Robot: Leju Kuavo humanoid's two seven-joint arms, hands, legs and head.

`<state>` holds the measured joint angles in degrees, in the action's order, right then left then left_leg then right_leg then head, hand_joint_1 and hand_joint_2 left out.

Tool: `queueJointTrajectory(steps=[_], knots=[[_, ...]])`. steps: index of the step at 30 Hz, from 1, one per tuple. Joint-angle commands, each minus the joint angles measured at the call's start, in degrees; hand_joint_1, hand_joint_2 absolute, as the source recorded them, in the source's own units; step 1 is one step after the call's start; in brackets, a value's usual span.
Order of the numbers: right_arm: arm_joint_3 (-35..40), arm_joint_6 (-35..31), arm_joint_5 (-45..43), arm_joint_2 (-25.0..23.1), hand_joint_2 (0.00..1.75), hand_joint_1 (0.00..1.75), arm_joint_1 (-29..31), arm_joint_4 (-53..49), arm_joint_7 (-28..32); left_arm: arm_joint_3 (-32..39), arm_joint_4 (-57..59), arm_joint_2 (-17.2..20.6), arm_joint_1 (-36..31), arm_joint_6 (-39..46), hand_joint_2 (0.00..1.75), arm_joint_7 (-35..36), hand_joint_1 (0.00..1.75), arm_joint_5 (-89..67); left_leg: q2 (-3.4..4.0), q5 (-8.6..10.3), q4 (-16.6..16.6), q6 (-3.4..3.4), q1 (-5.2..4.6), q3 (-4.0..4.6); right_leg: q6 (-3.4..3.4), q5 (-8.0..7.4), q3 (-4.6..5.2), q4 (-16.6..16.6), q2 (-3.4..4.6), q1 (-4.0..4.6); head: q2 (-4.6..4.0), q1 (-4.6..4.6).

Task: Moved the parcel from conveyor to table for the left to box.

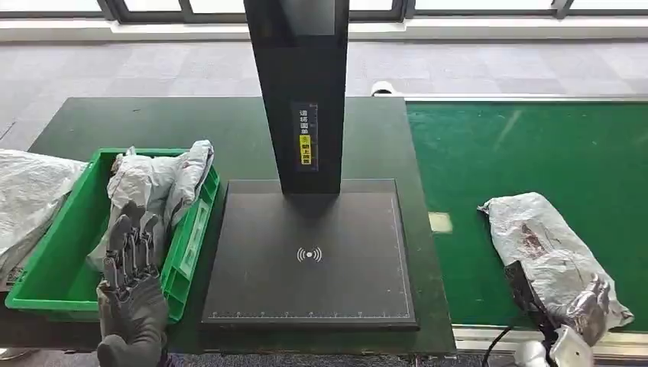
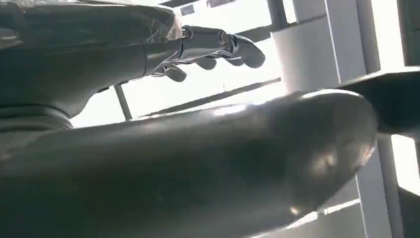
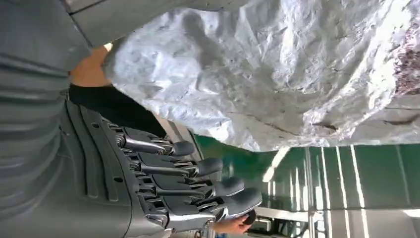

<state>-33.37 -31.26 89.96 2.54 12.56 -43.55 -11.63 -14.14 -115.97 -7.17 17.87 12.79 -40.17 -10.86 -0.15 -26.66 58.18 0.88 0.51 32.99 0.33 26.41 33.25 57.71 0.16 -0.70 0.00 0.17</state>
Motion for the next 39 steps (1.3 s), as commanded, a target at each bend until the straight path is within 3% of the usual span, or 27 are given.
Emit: queueJointTrajectory(steps=[1, 6, 10, 17, 18, 19, 25, 30, 34, 39], knots=[[3.1, 4.4, -0.1, 5.7, 1.75, 0.0, 6.2, 19.5, -3.6, -5.3, 5.7, 4.5, -2.3, 3.9, 0.0, 0.2, 0.0, 1.5, -0.05, 0.06, -0.1, -0.02, 0.0, -0.11, -0.02, -0.04, -0.13, -0.2, -0.08, 0.01, -0.02, 0.0], [3.4, 7.5, 0.0, 5.9, 1.75, 0.0, 6.7, 21.5, -4.3, -5.4, 5.6, 5.2, -1.7, 5.3, 0.0, 0.2, 0.0, 2.1, -0.07, 0.05, -0.2, -0.03, -0.01, -0.16, -0.03, -0.04, -0.19, -0.2, -0.1, 0.02, 0.0, 0.0], [5.6, 19.6, 0.0, 5.2, 1.75, 0.05, 6.5, 24.9, -2.3, -5.2, 6.5, 6.1, -2.6, 3.7, 0.0, 0.2, 0.0, 2.6, -0.06, 0.08, -0.2, -0.04, 0.01, -0.15, -0.02, -0.08, -0.21, -0.2, -0.09, 0.07, 0.0, 0.0], [5.6, 19.4, -0.1, 5.1, 1.75, 0.05, 6.3, 24.8, -1.3, -5.0, 6.7, 6.1, -2.7, 3.7, 0.0, 0.2, 0.0, 2.6, 0.21, -0.25, -0.1, -0.12, 0.07, -0.11, -0.05, 0.35, -0.56, -0.3, 0.12, 0.09, 0.0, 0.0], [5.6, 19.4, -0.1, 5.1, 1.75, 0.49, 6.3, 24.8, -1.3, -5.0, 6.7, 6.1, -2.7, 3.7, 0.0, 0.2, 0.0, 2.6, 0.15, -0.23, -0.1, -0.18, 0.1, -0.19, 0.1, 0.35, -0.68, -0.4, 0.05, 0.12, -0.02, 0.0], [5.3, 18.2, -1.1, 4.3, 1.75, 1.75, 6.2, 24.2, 2.2, -4.3, 6.8, 5.6, -2.4, 3.4, 0.0, 0.2, 0.0, 2.5, 0.2, -0.22, -0.2, -0.2, 0.08, -0.26, 0.08, 0.34, -0.74, -0.5, 0.09, 0.1, 0.0, 0.0], [5.3, 10.6, -3.2, 1.3, 1.75, 1.75, 6.6, 19.4, 6.7, -1.2, 4.9, 3.1, -0.2, 0.4, 0.0, 0.2, 0.0, 0.7, 0.5, -0.32, -0.1, -0.24, 0.16, -0.49, 0.21, -0.04, -1.01, -0.6, 0.46, 0.17, 0.0, 0.0], [6.1, 7.9, -8.0, -0.8, 1.75, 1.75, 5.3, 13.9, 14.8, 1.7, 4.0, 0.6, 0.5, -1.4, 0.0, 0.2, 0.0, -0.2, 0.61, -0.45, -0.1, -0.26, 0.18, -0.61, 0.22, 0.02, -1.22, -0.5, 0.55, 0.18, 0.0, 0.0], [8.6, 7.4, -10.7, -2.8, 1.75, 1.75, 4.2, 9.2, 17.4, 1.8, 2.5, -0.1, 1.7, -0.4, 0.0, 0.2, 0.0, -1.2, 0.61, -0.51, -0.1, -0.2, 0.17, -0.64, 0.2, 0.07, -1.2, -0.5, 0.59, 0.17, 0.0, 0.0], [12.5, 5.2, -20.1, -6.4, 1.75, 1.75, -0.3, -3.8, 21.7, 1.4, 1.0, -0.3, 3.0, 2.1, 0.0, 0.2, 0.0, -1.2, 0.56, -0.47, -0.2, -0.18, 0.15, -0.53, 0.13, 0.09, -1.06, -0.5, 0.49, 0.21, 0.0, 0.0]])
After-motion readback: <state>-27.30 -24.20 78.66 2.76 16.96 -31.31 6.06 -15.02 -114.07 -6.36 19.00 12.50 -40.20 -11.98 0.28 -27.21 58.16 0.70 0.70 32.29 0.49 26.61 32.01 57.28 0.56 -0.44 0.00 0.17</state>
